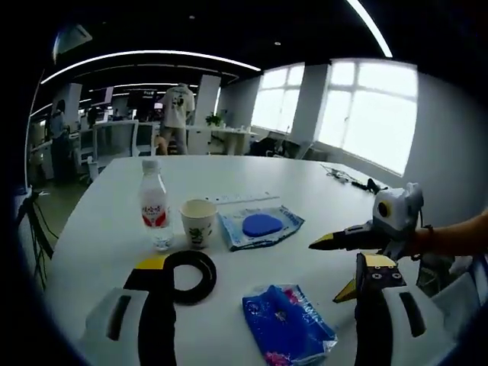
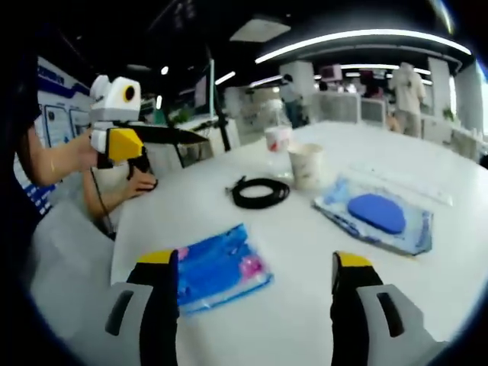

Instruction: Arrange the tabletop items into an orderly group along one side of the table until the central work area is clear of visible clutter.

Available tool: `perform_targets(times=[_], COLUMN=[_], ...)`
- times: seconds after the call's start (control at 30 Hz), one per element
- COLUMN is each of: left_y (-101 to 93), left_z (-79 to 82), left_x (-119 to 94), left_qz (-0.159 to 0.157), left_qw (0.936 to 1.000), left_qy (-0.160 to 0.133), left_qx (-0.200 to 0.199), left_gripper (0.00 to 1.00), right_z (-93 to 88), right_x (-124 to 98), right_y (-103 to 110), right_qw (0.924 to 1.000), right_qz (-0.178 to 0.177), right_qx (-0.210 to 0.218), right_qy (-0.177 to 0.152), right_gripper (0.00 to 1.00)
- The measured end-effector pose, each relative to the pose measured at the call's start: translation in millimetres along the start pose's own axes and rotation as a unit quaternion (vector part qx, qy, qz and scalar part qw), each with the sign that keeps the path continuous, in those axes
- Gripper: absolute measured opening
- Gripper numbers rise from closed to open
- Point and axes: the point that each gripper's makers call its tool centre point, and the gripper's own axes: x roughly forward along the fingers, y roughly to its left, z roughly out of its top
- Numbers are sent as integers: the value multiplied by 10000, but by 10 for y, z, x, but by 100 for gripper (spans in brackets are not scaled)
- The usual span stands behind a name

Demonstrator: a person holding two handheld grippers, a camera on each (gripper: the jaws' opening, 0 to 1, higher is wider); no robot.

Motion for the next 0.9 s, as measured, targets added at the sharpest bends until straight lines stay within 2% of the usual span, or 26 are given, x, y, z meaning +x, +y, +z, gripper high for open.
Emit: perform_targets(times=[0.27,0.43,0.57,0.9], left_y=[-6,20,14,-3], left_z=[-62,-51,-40,-85], left_x=[-67,-107,-135,-152], left_qz=[14,104,99,115], left_qw=[10000,9998,9997,9995], left_qy=[67,61,55,124], left_qx=[61,153,236,249], left_gripper=[99,98,97,96], right_z=[-40,-31,-33,-102], right_x=[203,300,385,589], right_y=[16,46,40,23], right_qw=[9999,9999,9998,9997], right_qz=[-97,-66,-171,-259], right_qx=[42,5,35,9], right_qy=[-52,-78,-99,-19], right_gripper=[72,68,65,49])
